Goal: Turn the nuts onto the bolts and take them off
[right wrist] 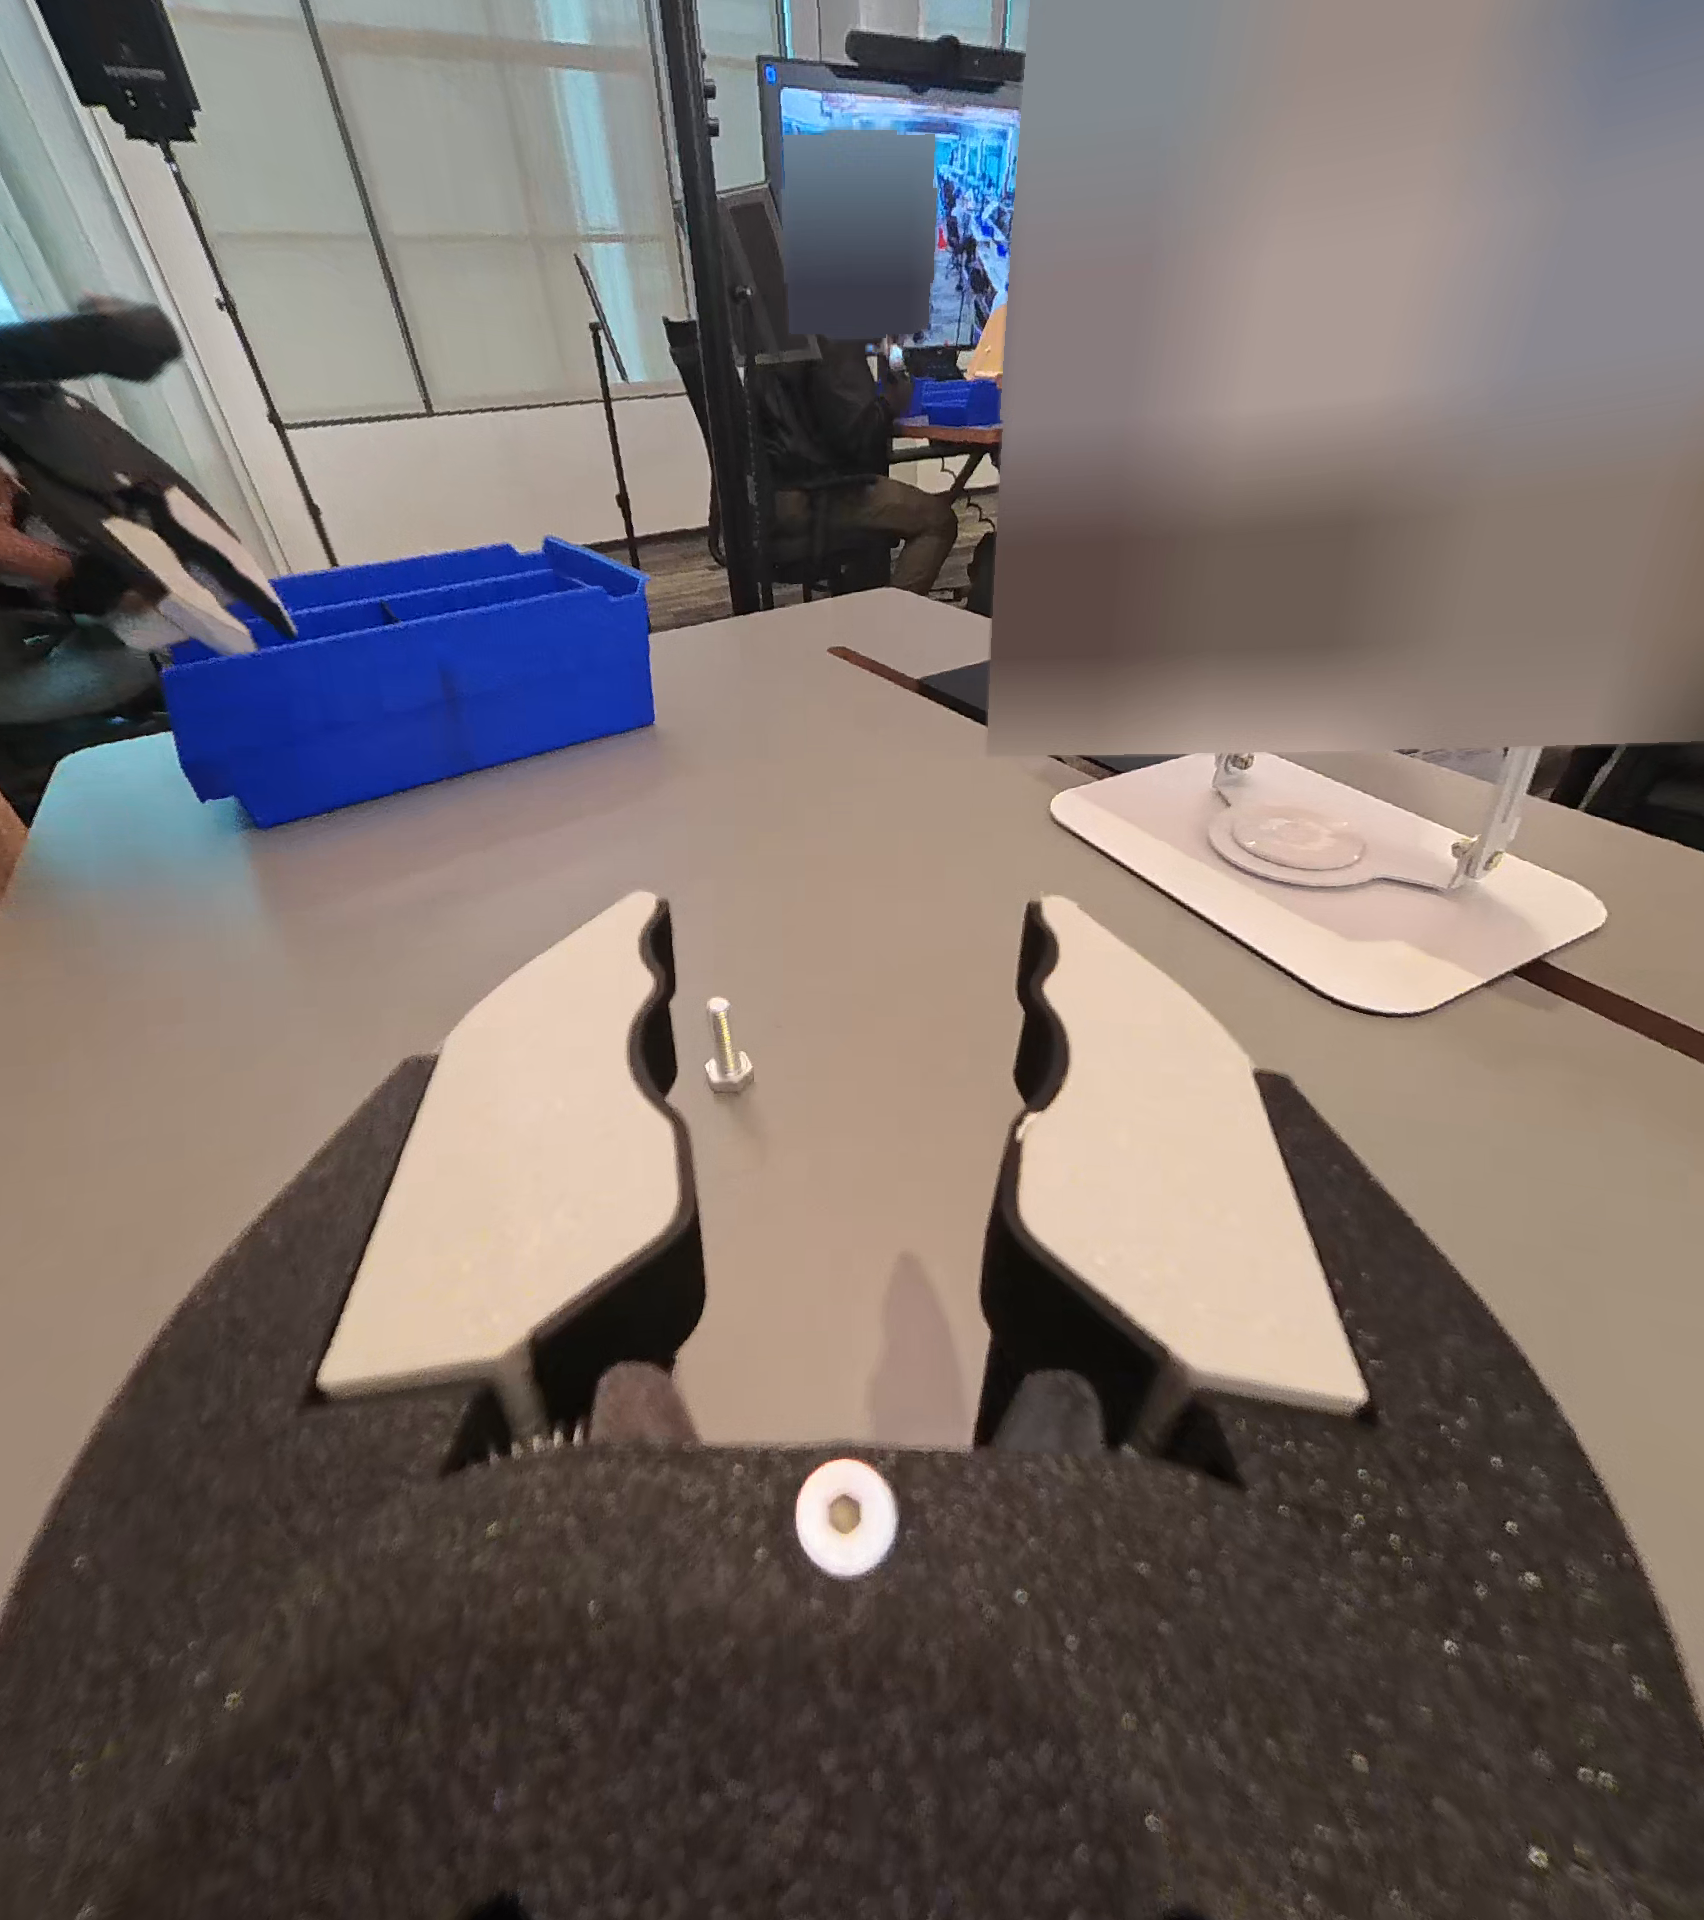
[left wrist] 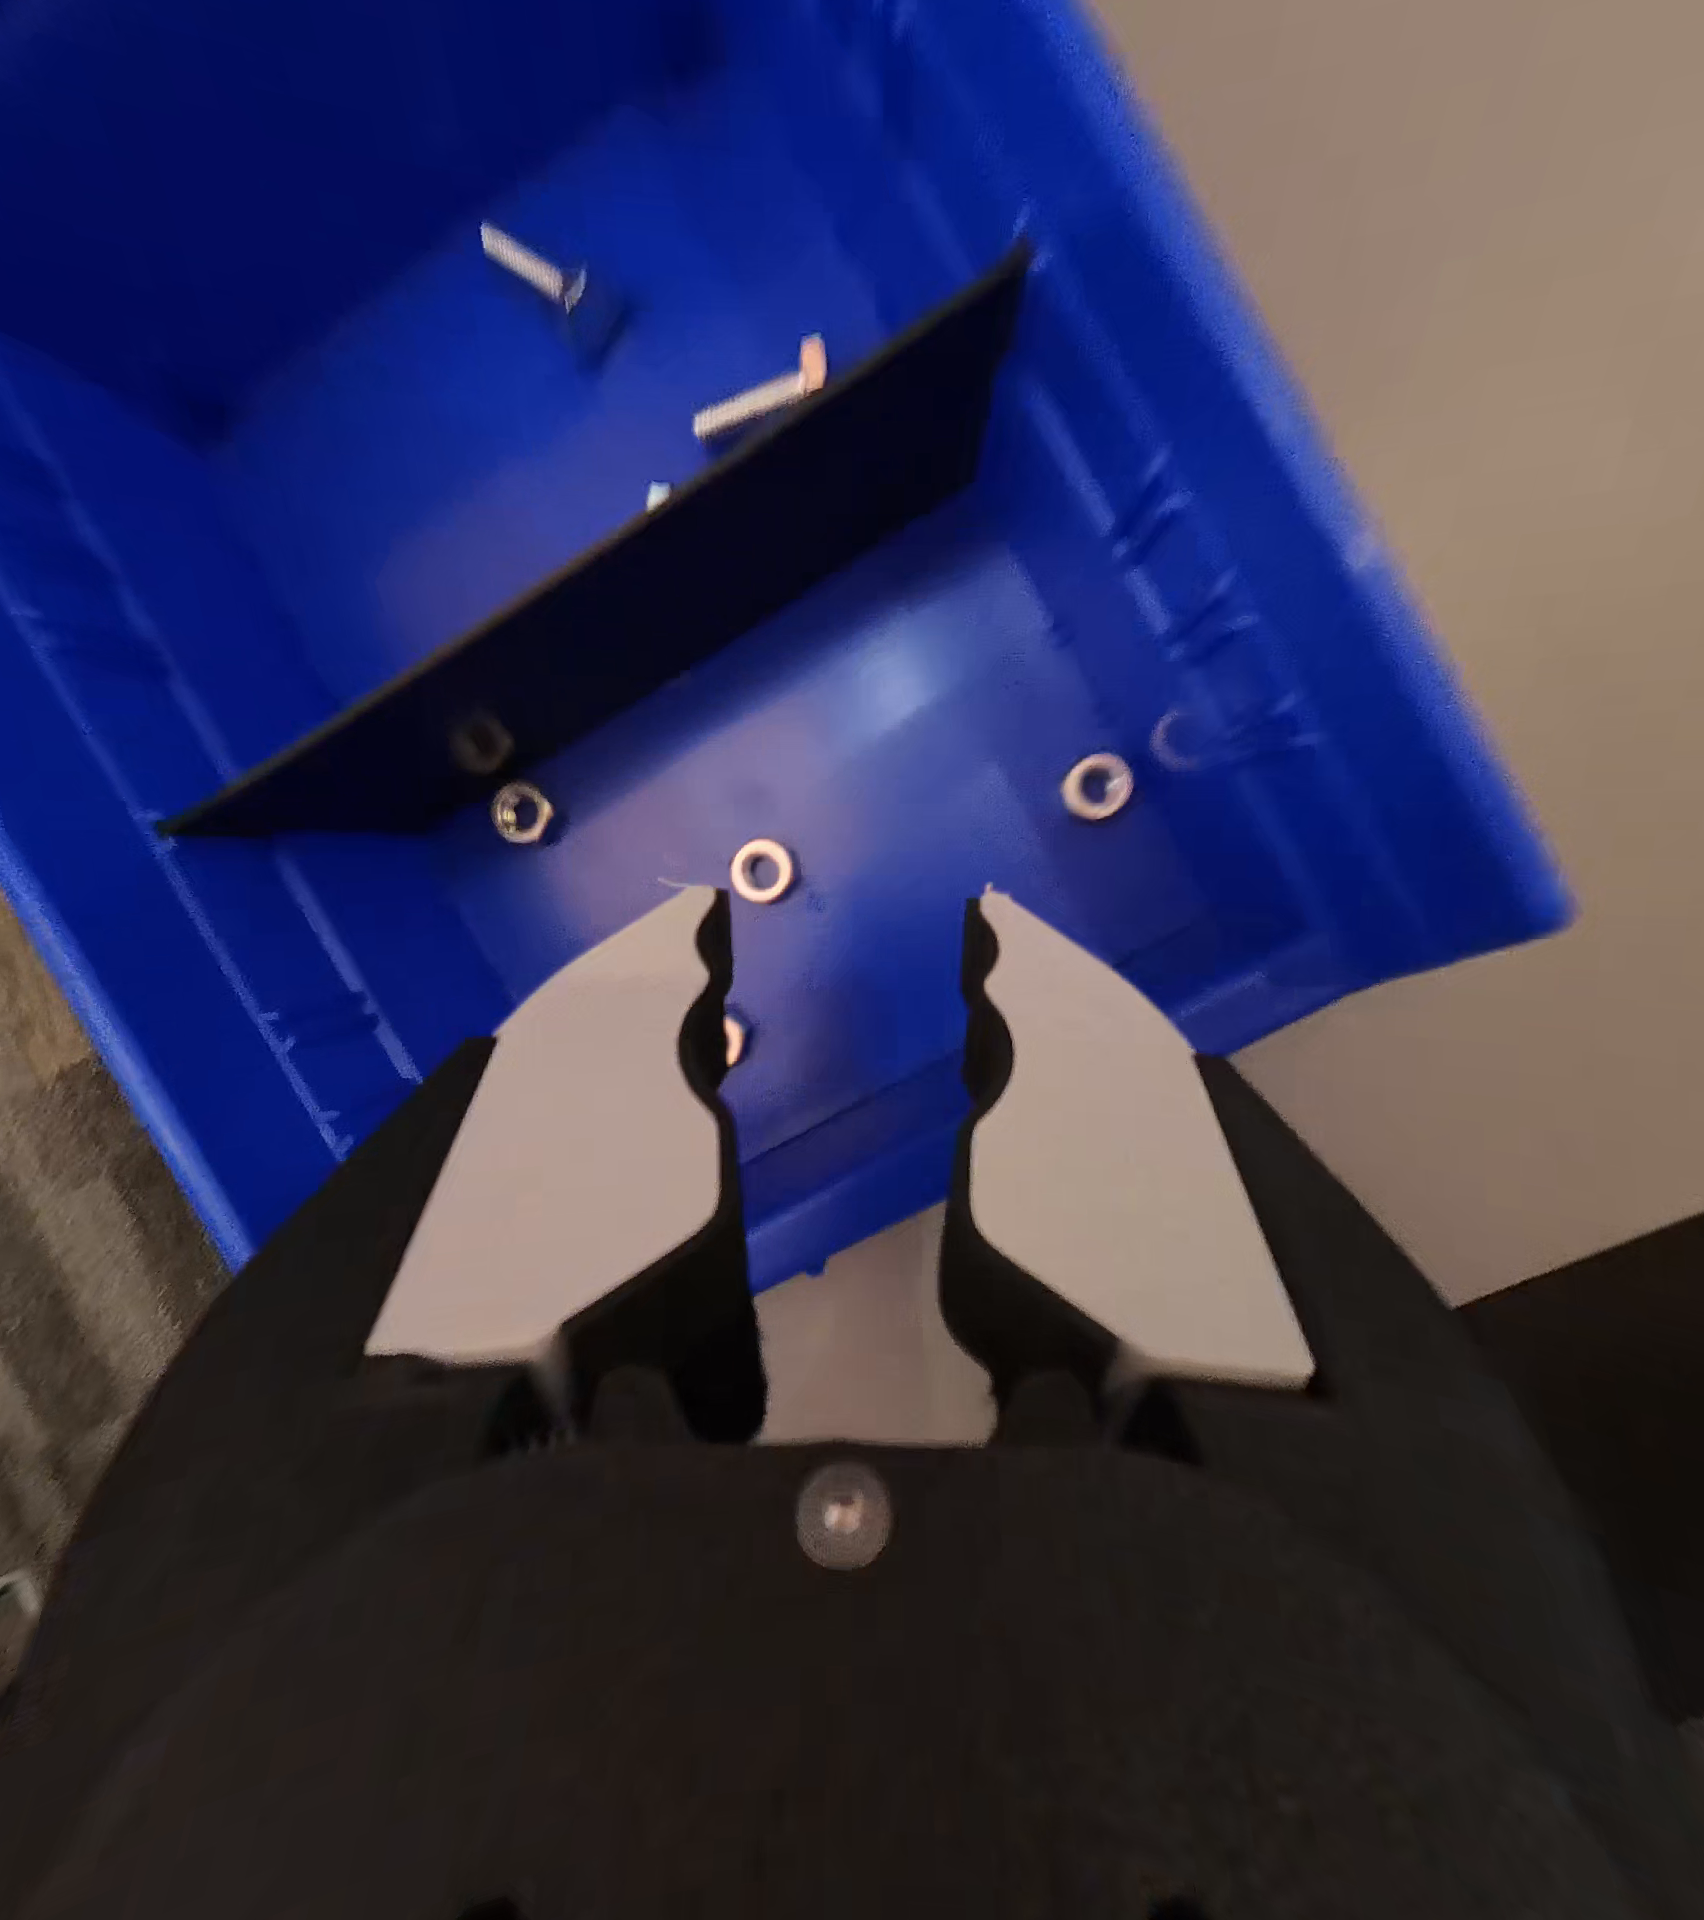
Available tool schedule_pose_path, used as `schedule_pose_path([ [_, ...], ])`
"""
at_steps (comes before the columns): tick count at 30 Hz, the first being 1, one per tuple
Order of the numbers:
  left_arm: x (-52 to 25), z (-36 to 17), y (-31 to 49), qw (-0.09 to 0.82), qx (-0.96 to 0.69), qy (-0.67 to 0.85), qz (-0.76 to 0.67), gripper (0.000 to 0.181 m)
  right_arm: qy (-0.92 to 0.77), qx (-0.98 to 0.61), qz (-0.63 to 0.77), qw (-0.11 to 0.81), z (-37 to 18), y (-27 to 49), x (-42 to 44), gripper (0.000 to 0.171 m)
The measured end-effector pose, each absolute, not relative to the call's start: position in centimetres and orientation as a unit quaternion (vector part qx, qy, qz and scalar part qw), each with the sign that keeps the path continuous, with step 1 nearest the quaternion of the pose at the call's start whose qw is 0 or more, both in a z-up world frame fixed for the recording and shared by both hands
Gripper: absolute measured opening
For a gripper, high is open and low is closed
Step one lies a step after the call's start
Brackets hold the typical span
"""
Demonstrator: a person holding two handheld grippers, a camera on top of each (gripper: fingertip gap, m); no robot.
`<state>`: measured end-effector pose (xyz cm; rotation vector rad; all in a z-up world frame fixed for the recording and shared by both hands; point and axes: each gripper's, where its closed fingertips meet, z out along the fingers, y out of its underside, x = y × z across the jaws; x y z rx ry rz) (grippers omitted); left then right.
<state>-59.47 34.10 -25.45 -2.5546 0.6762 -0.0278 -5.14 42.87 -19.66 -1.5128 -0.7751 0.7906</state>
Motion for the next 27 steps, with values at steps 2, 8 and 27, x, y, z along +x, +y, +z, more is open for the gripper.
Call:
schedule_pose_path([
  [2, -60.6, -27.3, 34.3, 0.211, -0.943, 0.257, -0.001, 0.041, -0.332, -0.655, 0.343, 0.585, -20.1, 43.0, -5.2, 0.064],
  [8, -61.0, -30.2, 35.5, 0.175, -0.942, 0.286, -0.014, 0.039, -0.339, -0.657, 0.339, 0.582, -20.3, 43.0, -5.2, 0.060],
  [27, -62.0, -33.4, 35.9, 0.114, -0.950, 0.290, -0.027, 0.020, -0.348, -0.662, 0.341, 0.569, -20.9, 43.0, -5.7, 0.060],
])
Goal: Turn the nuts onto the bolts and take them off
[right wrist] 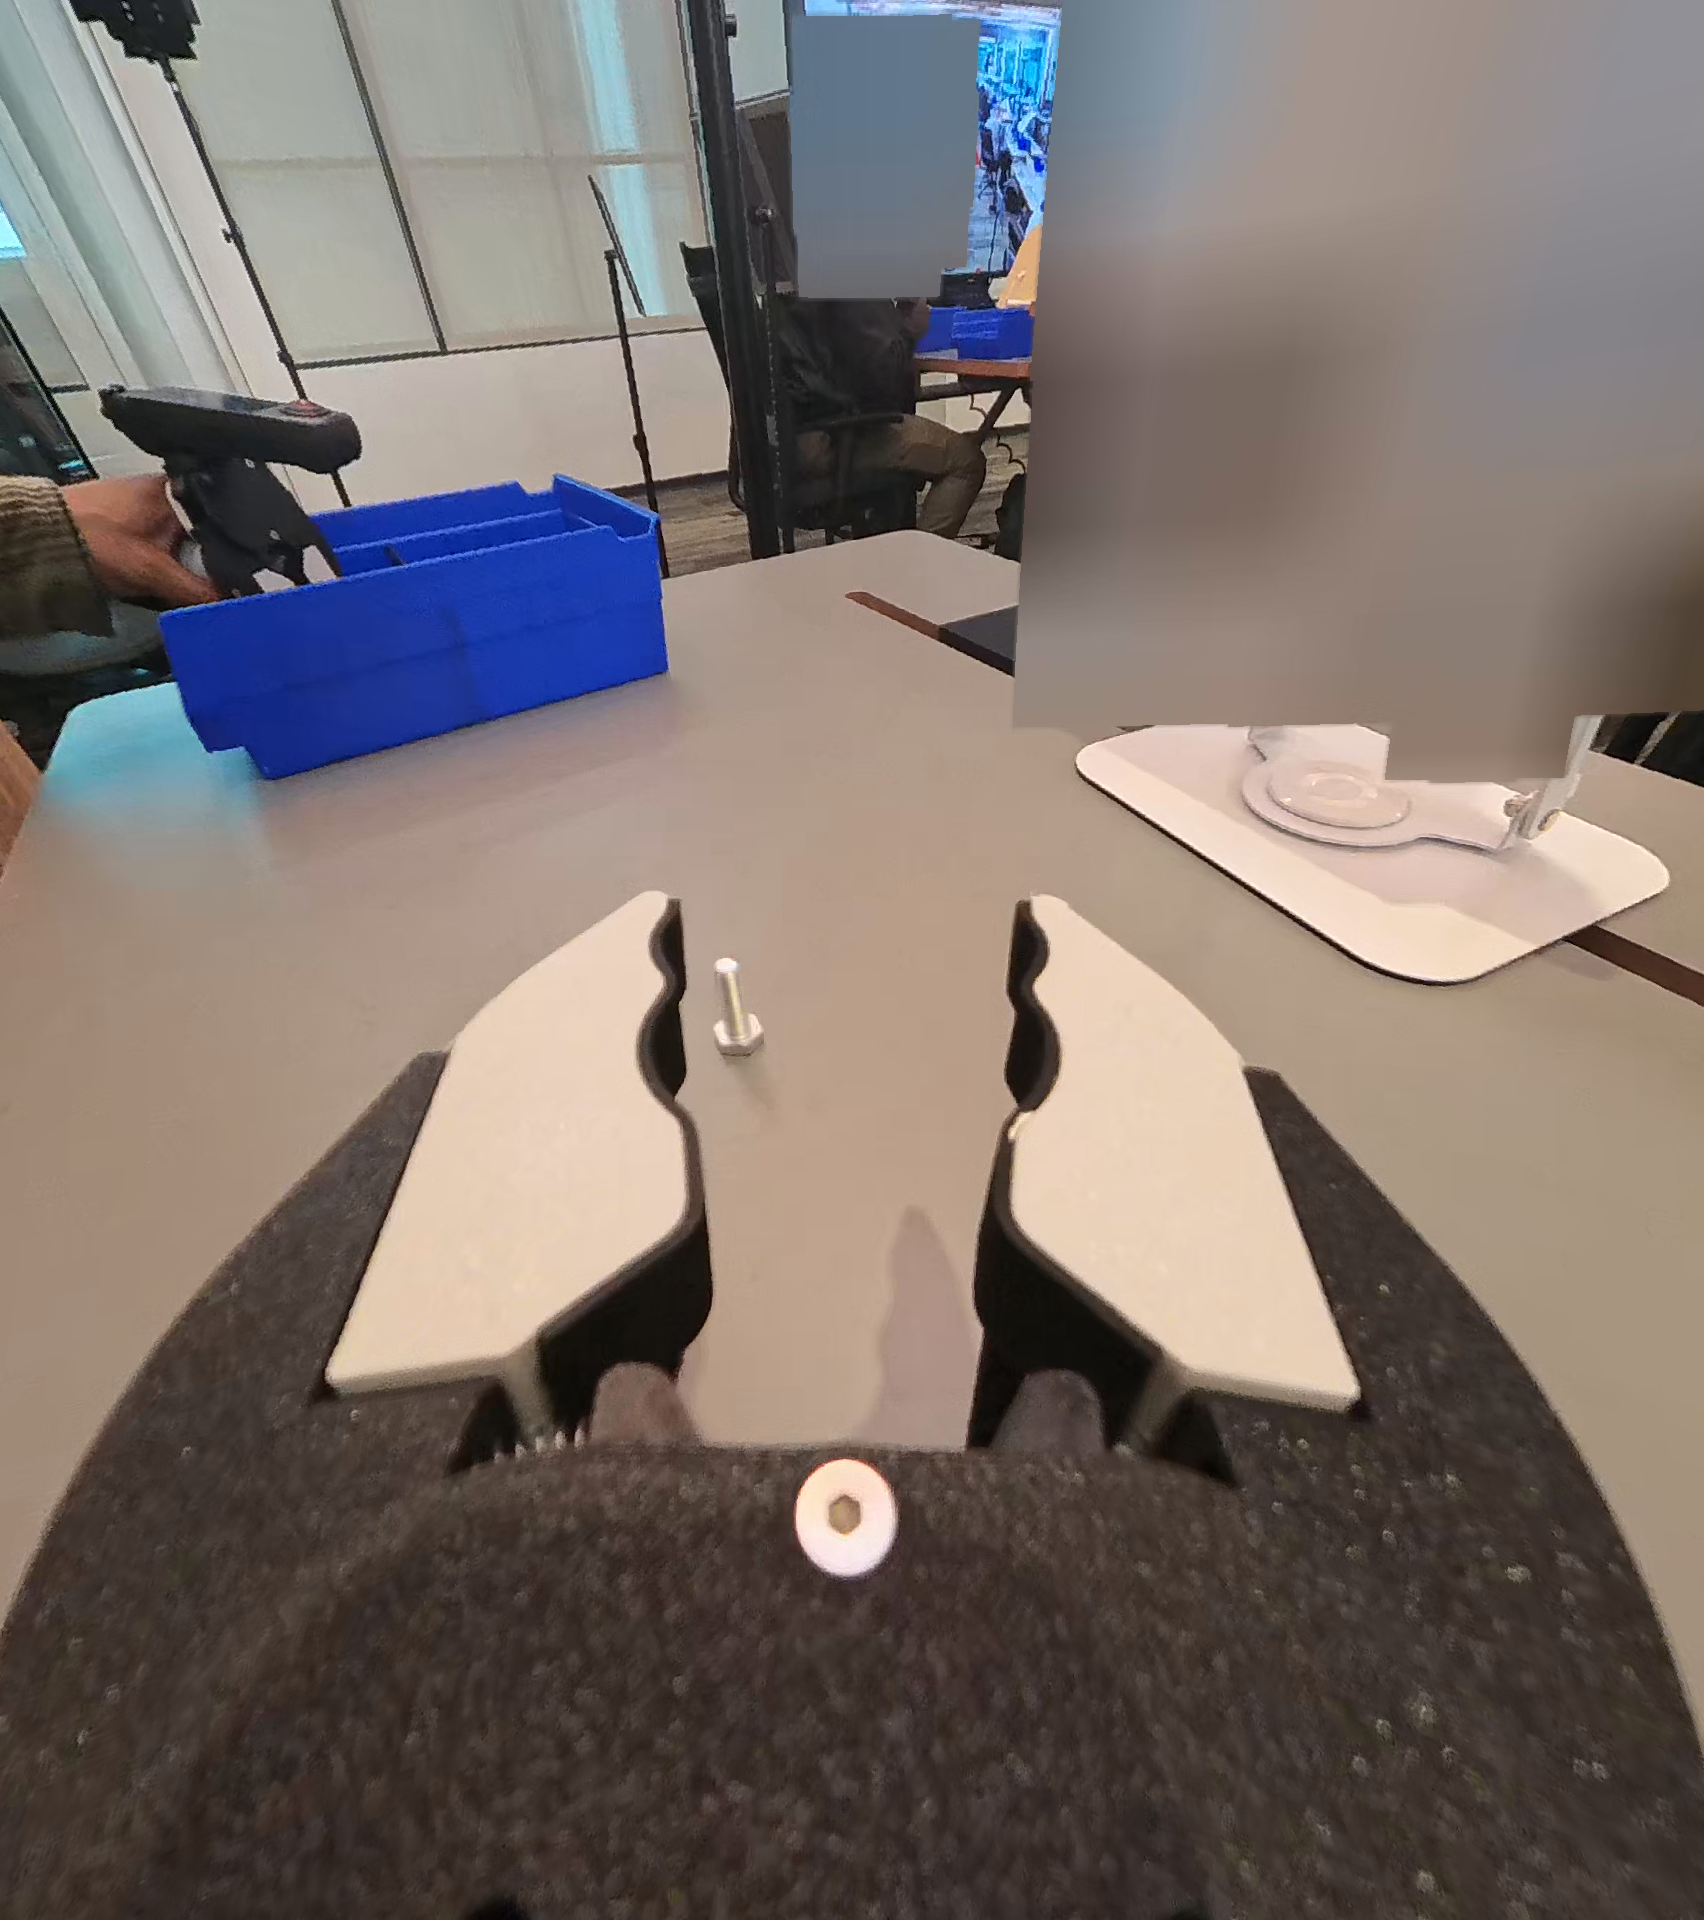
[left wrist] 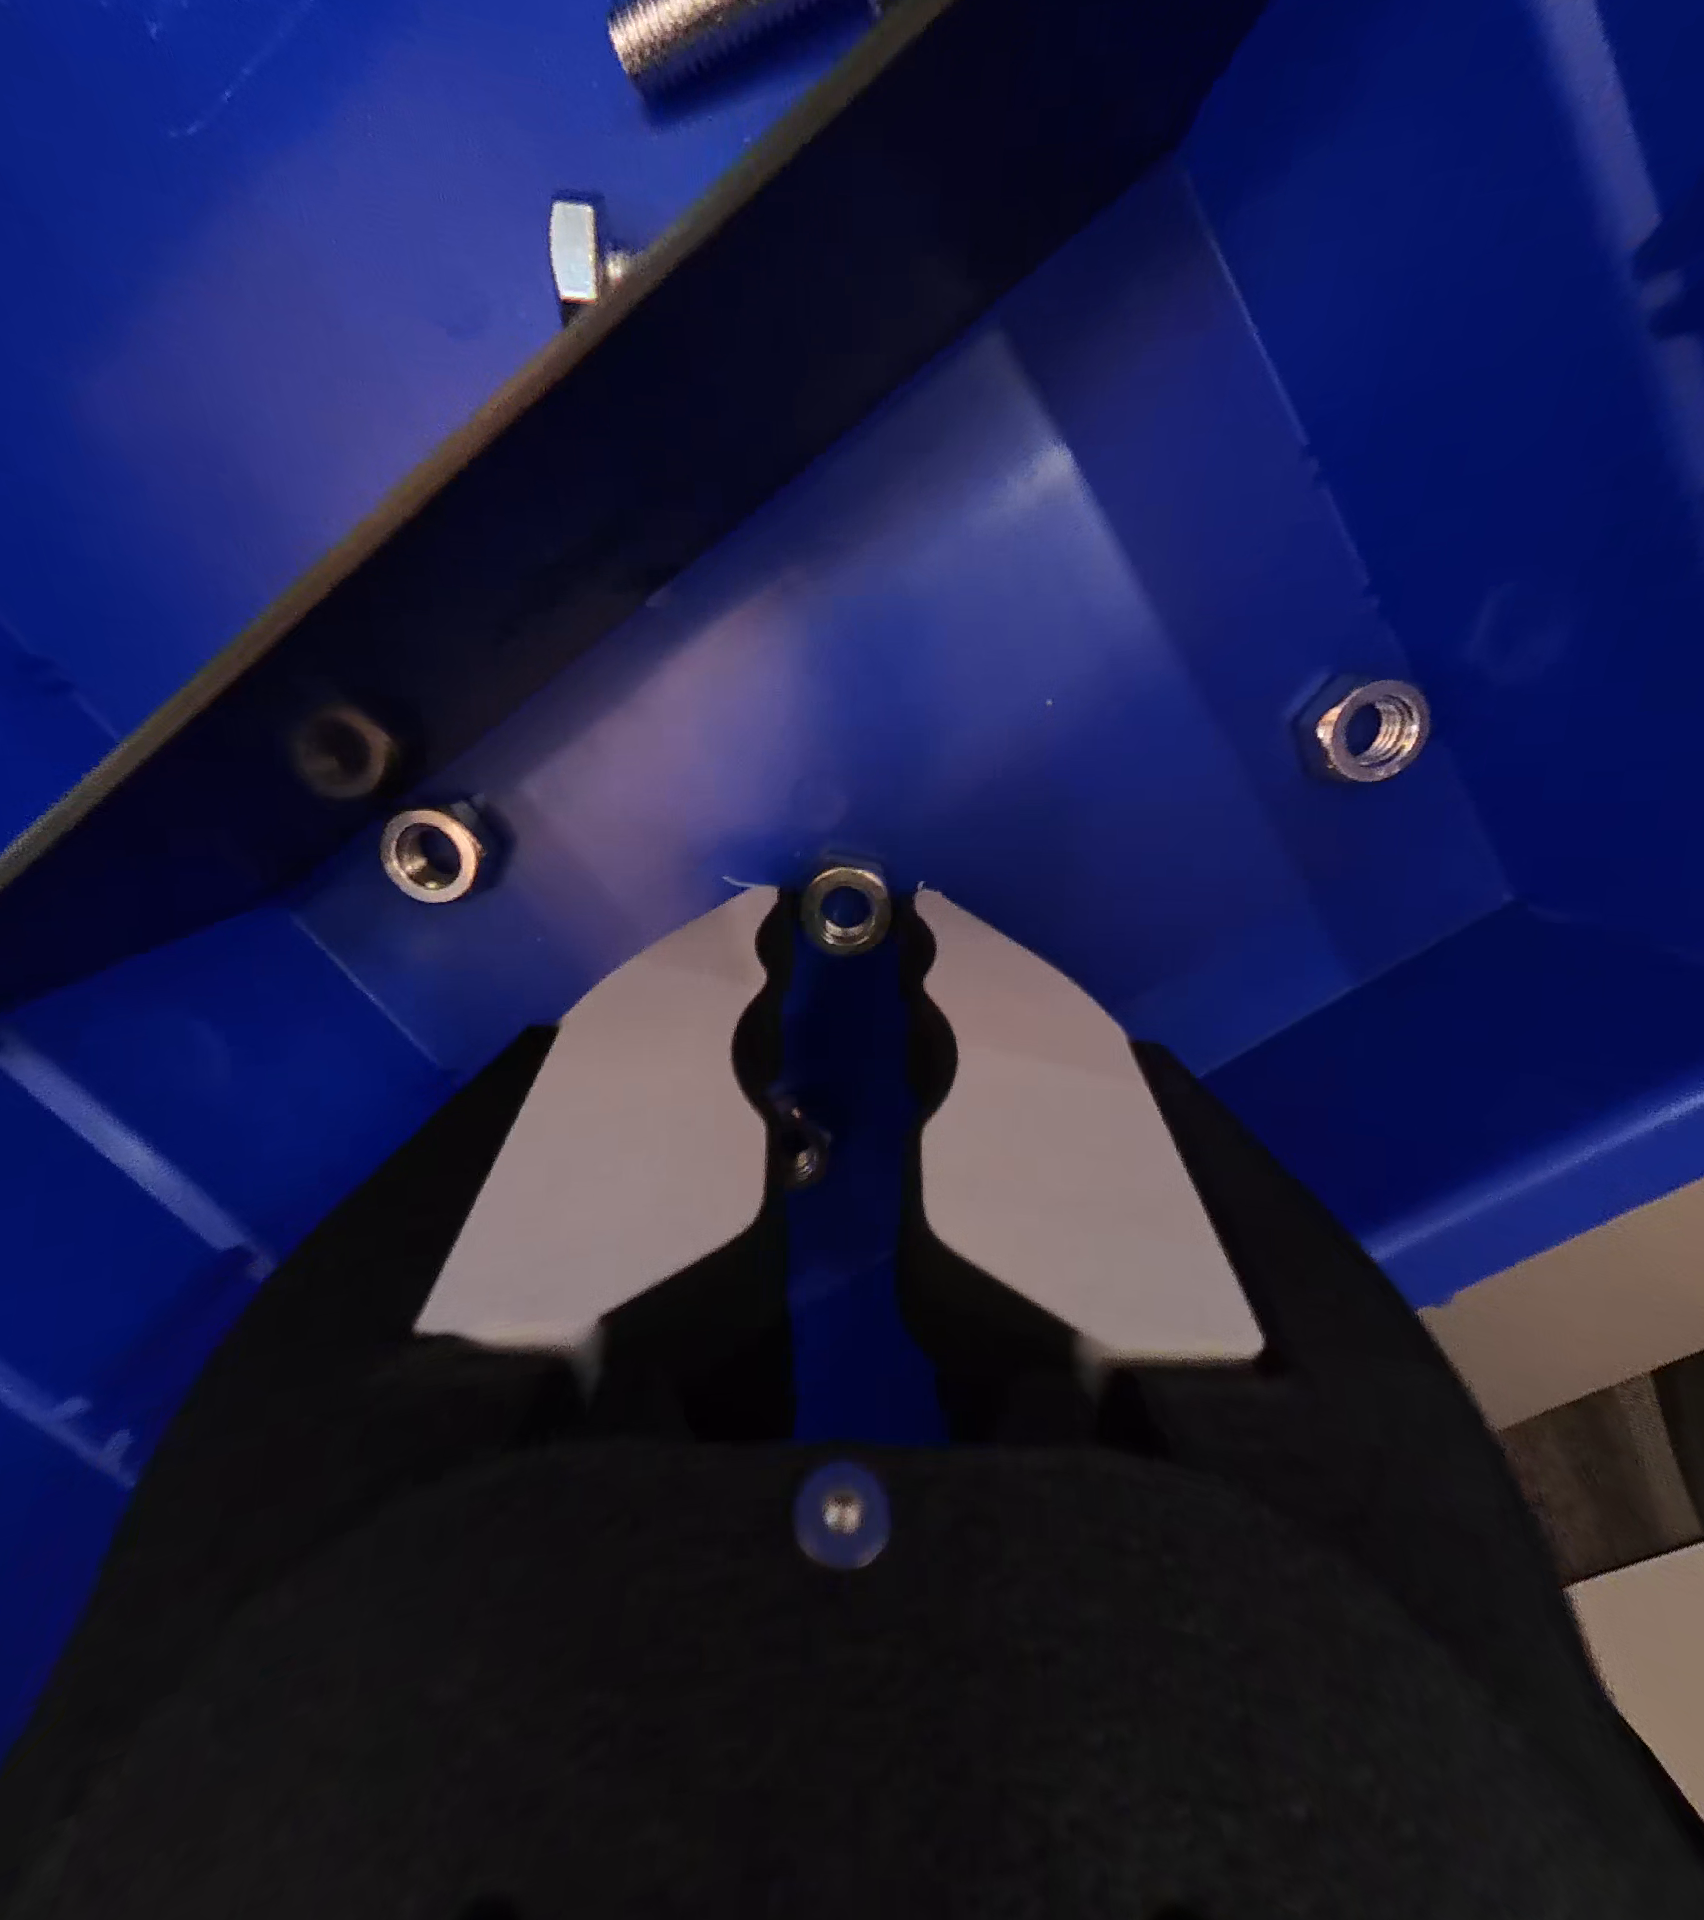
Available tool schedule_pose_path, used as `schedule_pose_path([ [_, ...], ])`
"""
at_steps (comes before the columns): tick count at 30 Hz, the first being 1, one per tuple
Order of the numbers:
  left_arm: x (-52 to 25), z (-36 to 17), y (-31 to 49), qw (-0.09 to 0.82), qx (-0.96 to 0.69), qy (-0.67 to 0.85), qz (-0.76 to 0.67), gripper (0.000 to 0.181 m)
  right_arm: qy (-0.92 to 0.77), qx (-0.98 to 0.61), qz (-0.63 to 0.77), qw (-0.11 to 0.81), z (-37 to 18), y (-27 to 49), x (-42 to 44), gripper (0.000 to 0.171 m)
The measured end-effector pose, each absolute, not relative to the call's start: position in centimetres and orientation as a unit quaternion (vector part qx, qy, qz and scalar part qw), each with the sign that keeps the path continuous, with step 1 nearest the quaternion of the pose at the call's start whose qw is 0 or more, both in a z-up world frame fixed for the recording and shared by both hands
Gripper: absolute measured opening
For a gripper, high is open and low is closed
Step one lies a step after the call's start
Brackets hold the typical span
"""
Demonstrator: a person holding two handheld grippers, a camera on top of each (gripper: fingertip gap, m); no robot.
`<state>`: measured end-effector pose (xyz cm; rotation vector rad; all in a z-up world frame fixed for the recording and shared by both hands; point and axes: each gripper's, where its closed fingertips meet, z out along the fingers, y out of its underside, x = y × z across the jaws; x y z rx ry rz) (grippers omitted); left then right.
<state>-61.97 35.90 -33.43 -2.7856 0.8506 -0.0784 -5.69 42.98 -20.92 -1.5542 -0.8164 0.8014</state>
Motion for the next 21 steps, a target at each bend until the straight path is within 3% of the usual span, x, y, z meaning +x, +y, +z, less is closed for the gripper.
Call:
schedule_pose_path([
  [4, -62.0, -31.6, 36.2, 0.151, -0.949, 0.277, -0.004, 0.019, -0.350, -0.652, 0.347, 0.577, -20.2, 42.5, -5.9, 0.059],
  [11, -58.5, -22.3, 35.9, 0.262, -0.932, 0.250, -0.017, 0.019, -0.352, -0.638, 0.364, 0.580, -19.5, 41.8, -6.4, 0.057],
  [16, -48.2, -17.6, 35.0, 0.295, -0.893, 0.339, -0.032, 0.019, -0.366, -0.637, 0.359, 0.575, -19.7, 41.4, -7.1, 0.057],
  [21, -36.3, -19.0, 36.1, 0.288, -0.845, 0.445, -0.070, 0.019, -0.375, -0.640, 0.350, 0.572, -20.2, 41.4, -7.2, 0.055],
])
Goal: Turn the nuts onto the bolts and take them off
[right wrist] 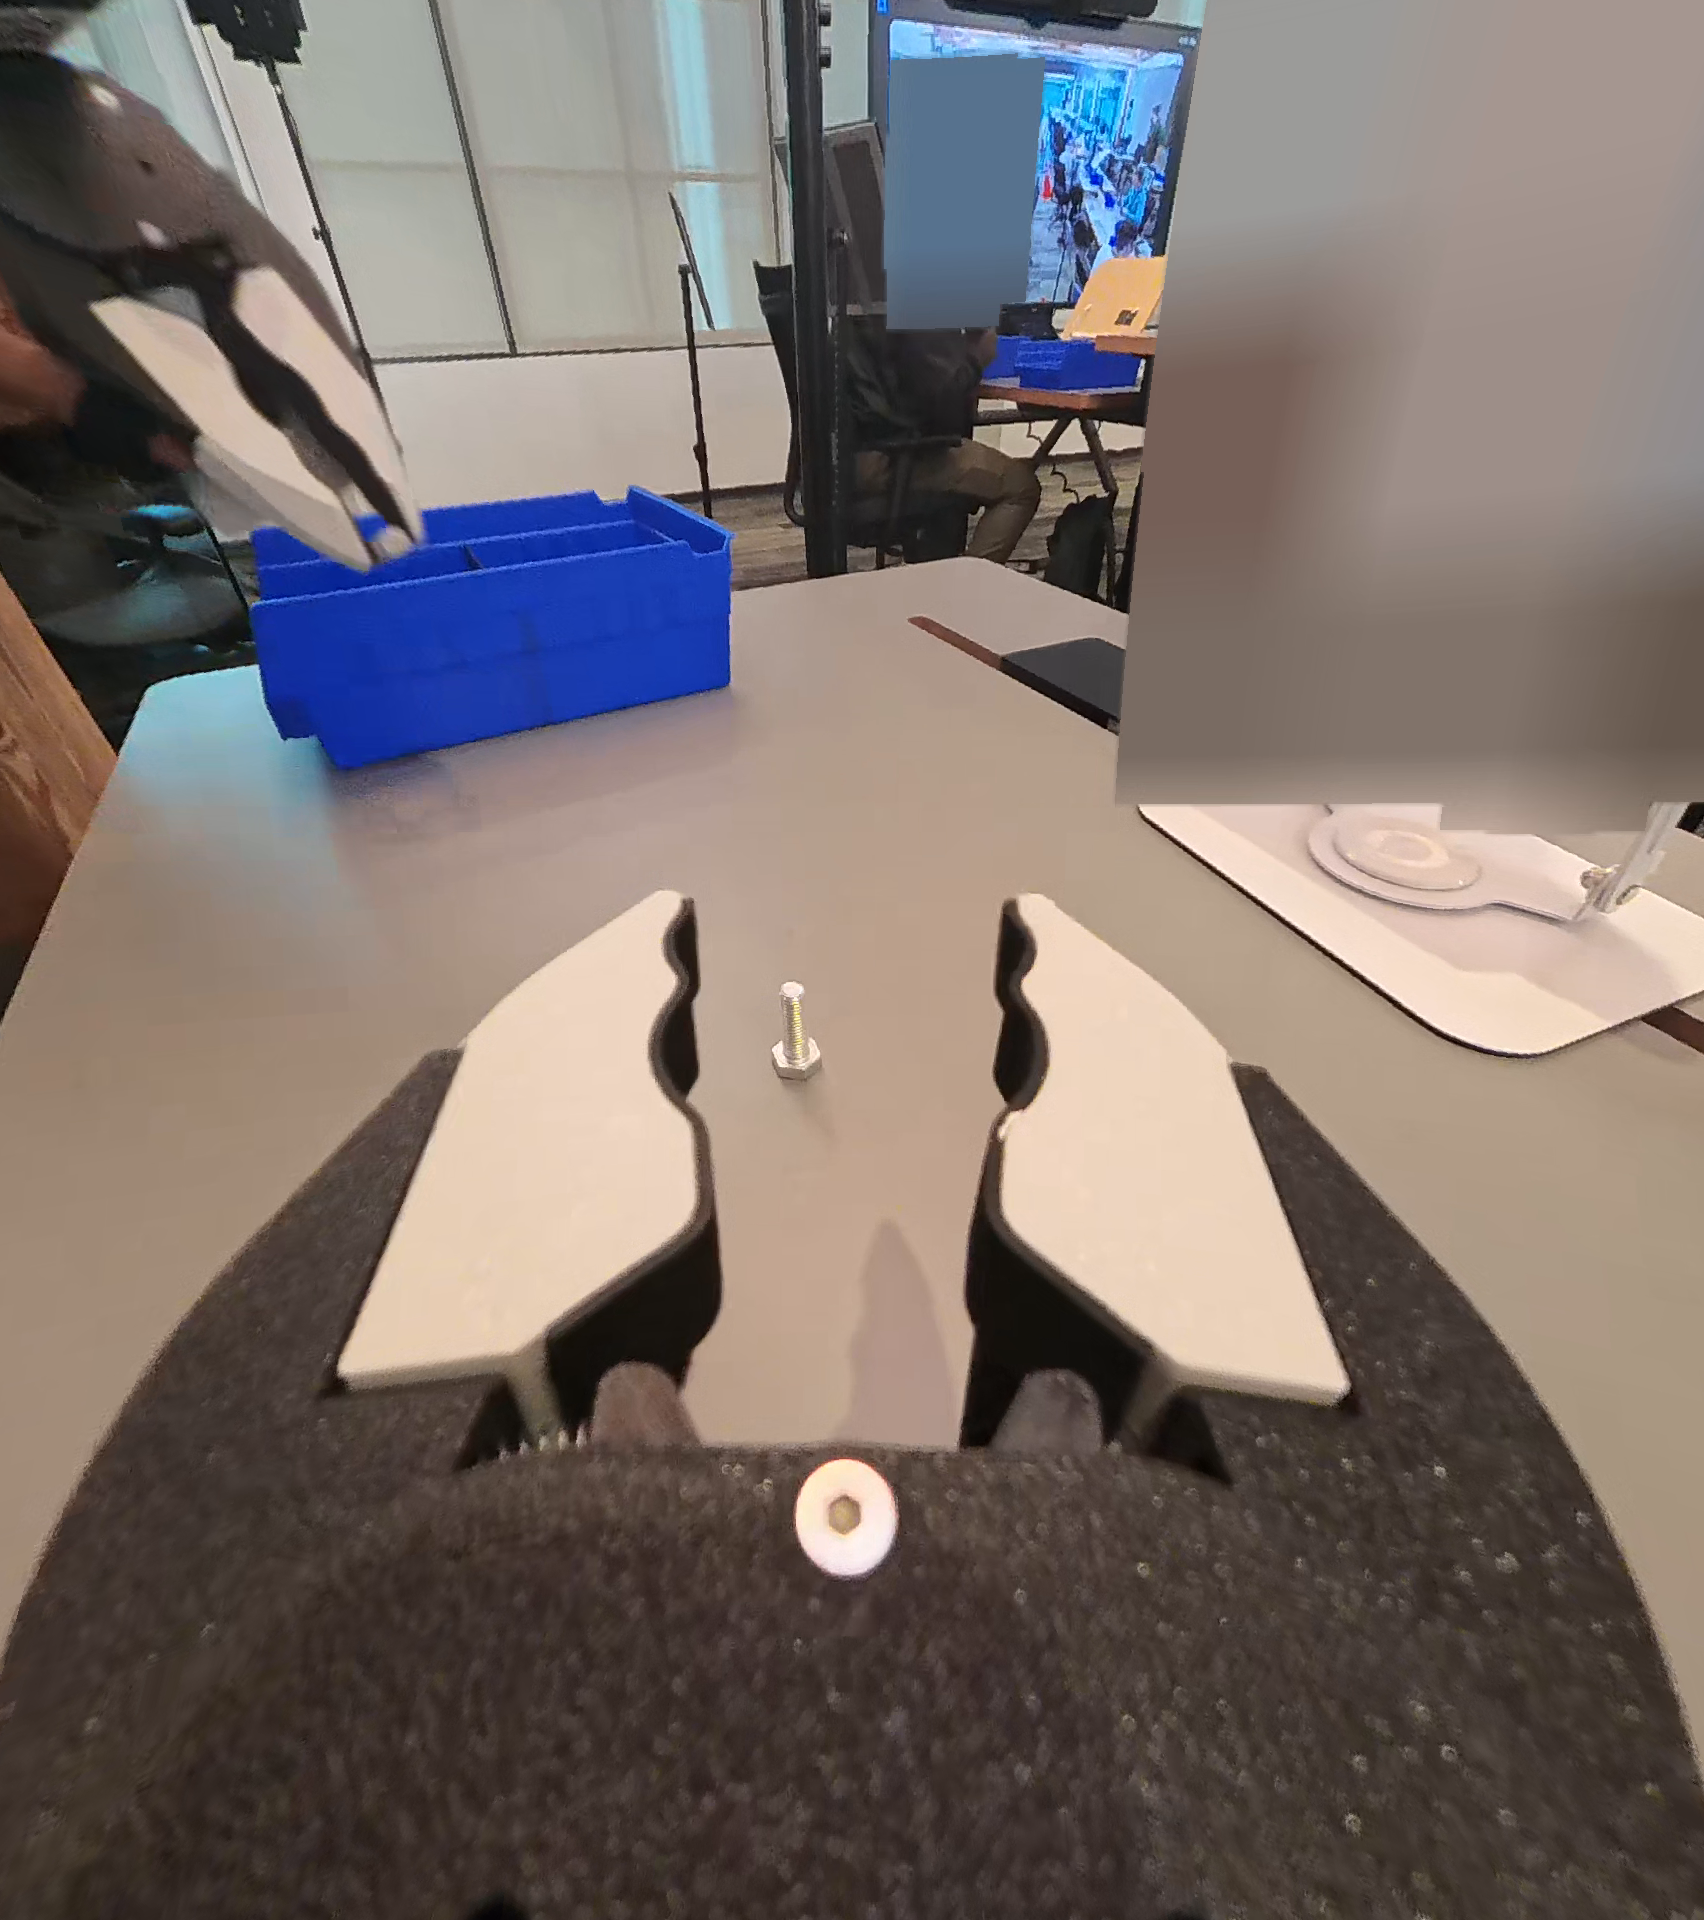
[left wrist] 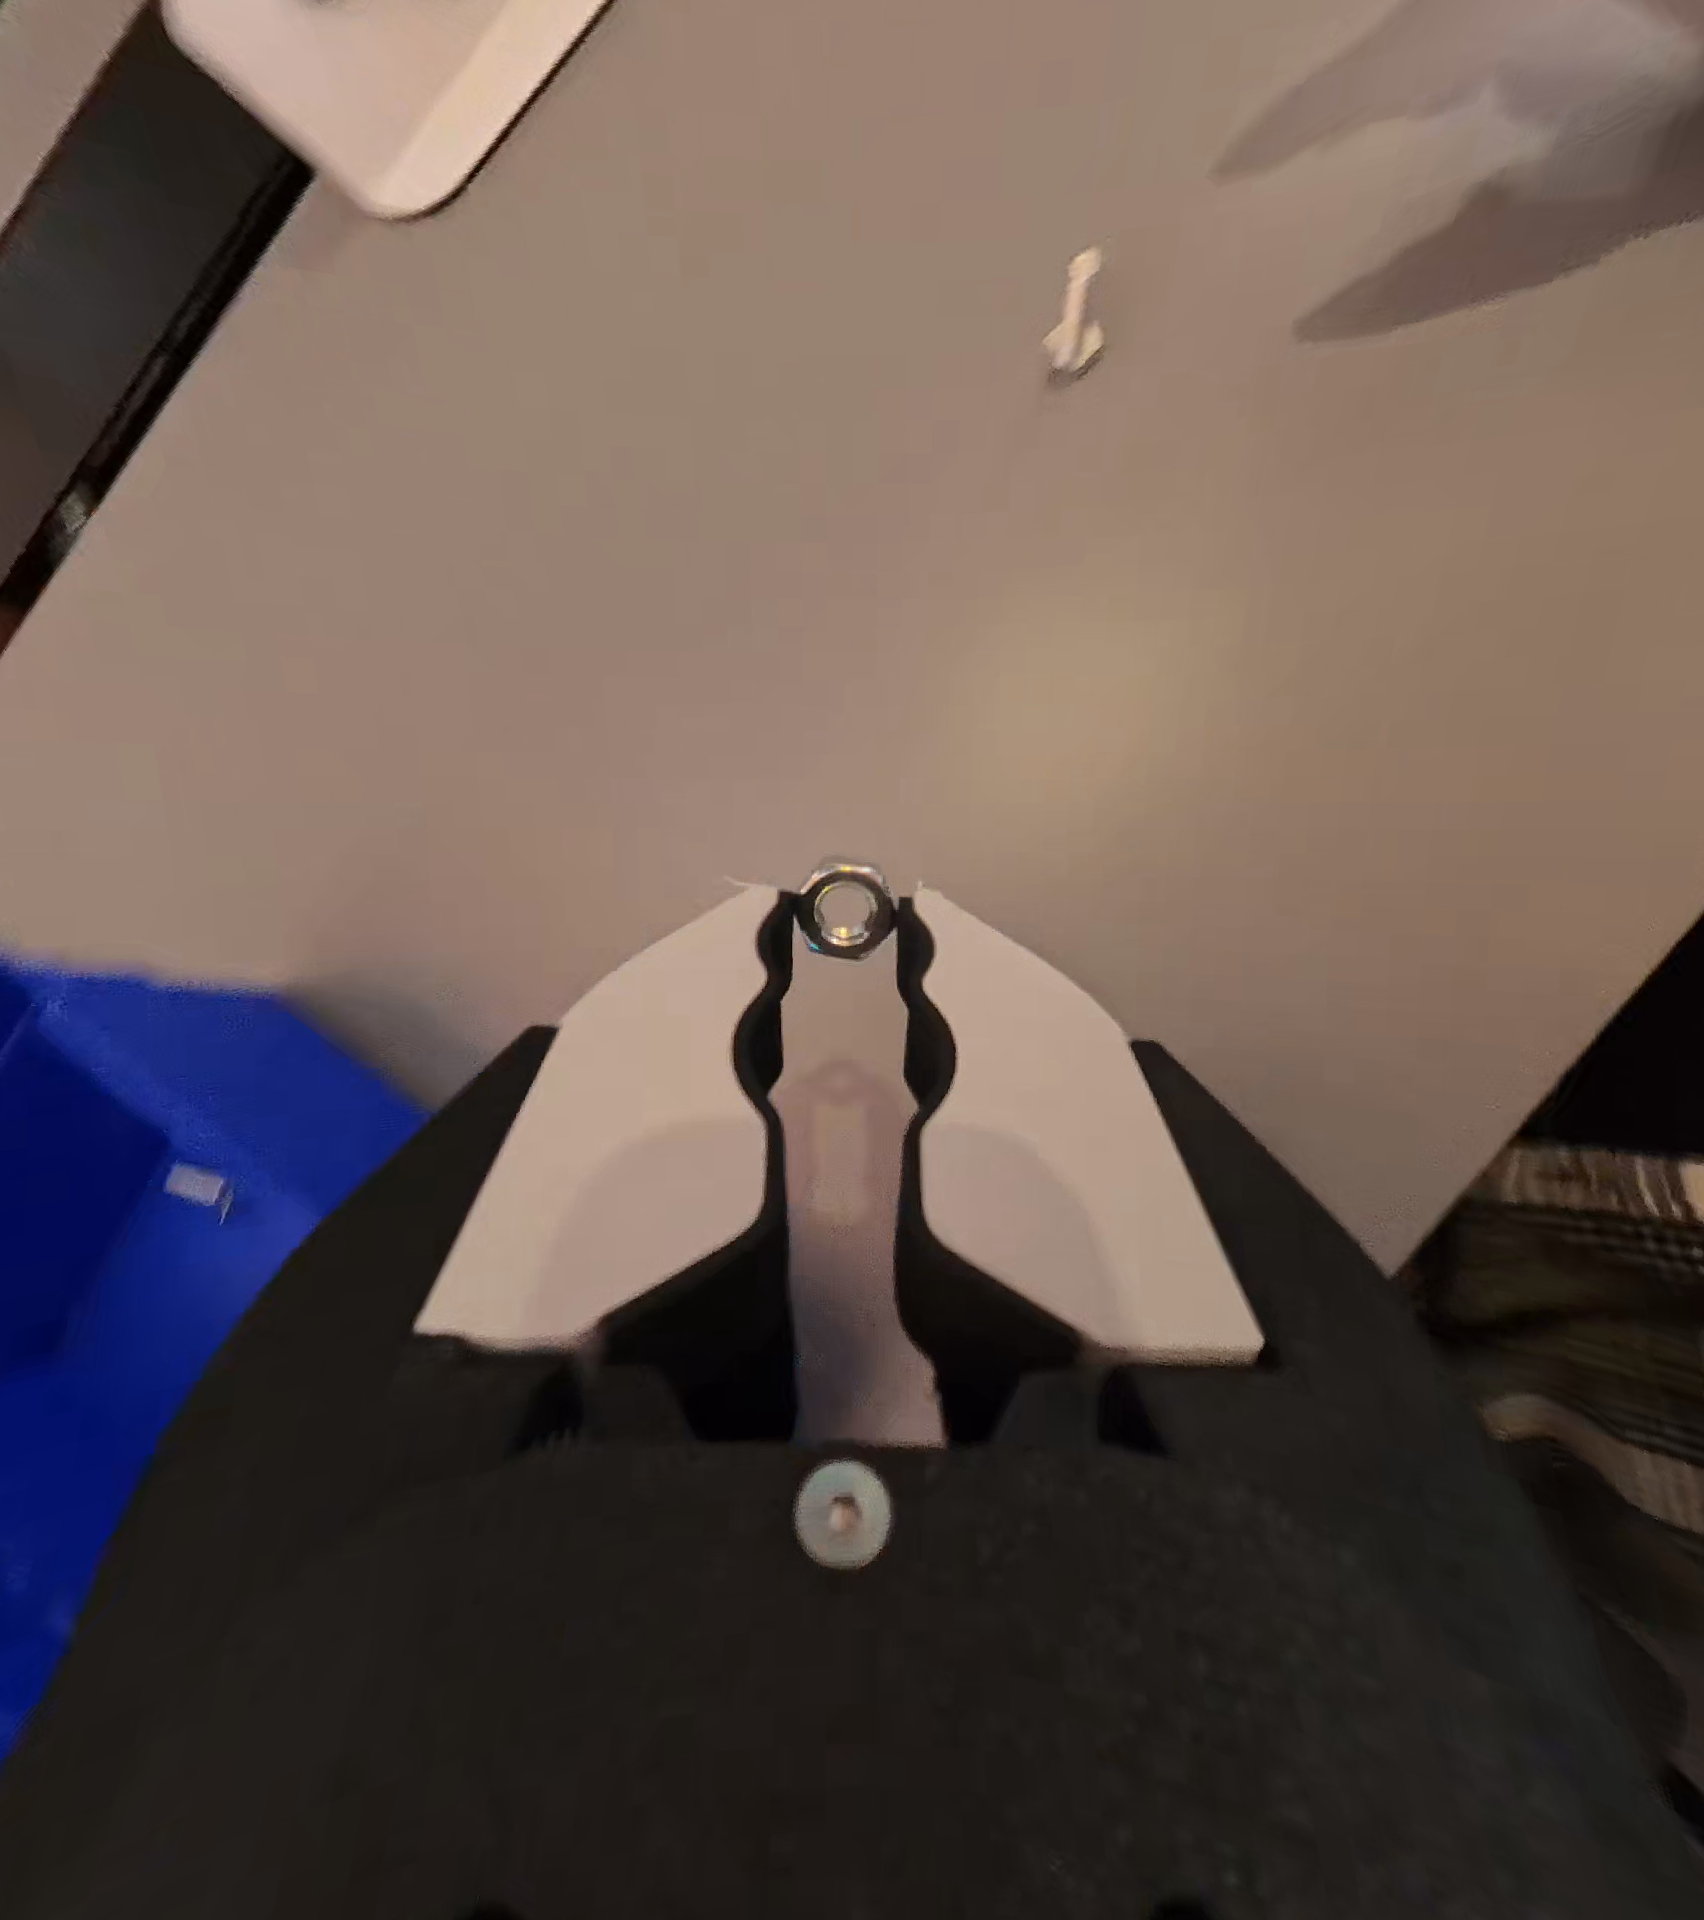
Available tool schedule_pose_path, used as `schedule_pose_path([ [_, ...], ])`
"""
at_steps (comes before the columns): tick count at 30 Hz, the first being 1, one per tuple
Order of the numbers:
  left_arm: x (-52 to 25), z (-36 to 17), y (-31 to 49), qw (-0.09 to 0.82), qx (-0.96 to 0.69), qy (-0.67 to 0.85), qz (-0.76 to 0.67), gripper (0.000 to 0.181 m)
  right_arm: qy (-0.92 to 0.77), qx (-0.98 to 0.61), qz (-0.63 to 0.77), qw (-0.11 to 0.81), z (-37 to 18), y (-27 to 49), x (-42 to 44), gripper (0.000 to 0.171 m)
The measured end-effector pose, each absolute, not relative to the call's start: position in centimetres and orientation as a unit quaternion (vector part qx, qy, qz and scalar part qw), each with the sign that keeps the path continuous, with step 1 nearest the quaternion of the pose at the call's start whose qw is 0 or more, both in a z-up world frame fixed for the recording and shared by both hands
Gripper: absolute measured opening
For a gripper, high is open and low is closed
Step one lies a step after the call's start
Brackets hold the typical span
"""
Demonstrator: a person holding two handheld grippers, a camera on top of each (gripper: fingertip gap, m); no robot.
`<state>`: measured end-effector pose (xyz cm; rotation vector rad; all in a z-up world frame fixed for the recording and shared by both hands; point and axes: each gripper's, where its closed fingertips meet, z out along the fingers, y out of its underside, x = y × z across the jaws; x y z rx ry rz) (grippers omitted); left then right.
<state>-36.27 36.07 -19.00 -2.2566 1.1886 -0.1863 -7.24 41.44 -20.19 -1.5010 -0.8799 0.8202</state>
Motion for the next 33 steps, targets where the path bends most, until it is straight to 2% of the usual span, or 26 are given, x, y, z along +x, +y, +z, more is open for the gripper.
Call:
schedule_pose_path([
  [5, -27.6, -25.0, 38.2, 0.233, -0.814, 0.522, -0.101, 0.019, -0.377, -0.644, 0.345, 0.569, -20.6, 41.7, -7.1, 0.053],
  [11, -21.5, -30.2, 38.6, 0.178, -0.778, 0.589, -0.126, 0.019, -0.381, -0.648, 0.345, 0.562, -21.0, 41.8, -7.3, 0.054],
  [19, -17.3, -32.9, 38.6, 0.161, -0.748, 0.625, -0.155, 0.019, -0.383, -0.660, 0.337, 0.552, -22.0, 42.2, -7.3, 0.054],
  [33, -16.3, -34.0, 39.1, 0.161, -0.744, 0.622, -0.181, 0.019, -0.386, -0.670, 0.335, 0.538, -22.8, 42.4, -7.4, 0.055],
])
